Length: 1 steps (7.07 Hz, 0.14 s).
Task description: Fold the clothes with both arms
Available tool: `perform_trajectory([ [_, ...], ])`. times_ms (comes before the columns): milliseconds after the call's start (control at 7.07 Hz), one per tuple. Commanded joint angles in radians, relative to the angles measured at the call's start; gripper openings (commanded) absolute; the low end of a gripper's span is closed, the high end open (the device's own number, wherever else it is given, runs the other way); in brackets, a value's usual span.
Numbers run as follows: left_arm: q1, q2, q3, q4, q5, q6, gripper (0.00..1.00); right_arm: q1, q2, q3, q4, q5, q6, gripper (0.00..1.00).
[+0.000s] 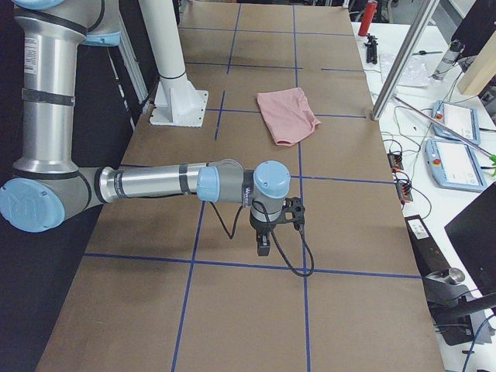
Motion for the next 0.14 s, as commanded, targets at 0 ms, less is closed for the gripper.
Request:
perform_trajectory([
  [0,0.000,-0.002,0.001,0.002,-0.004,0.002,1.00,0.000,0.000,0.000,0.000,0.000,0.000,1.00],
])
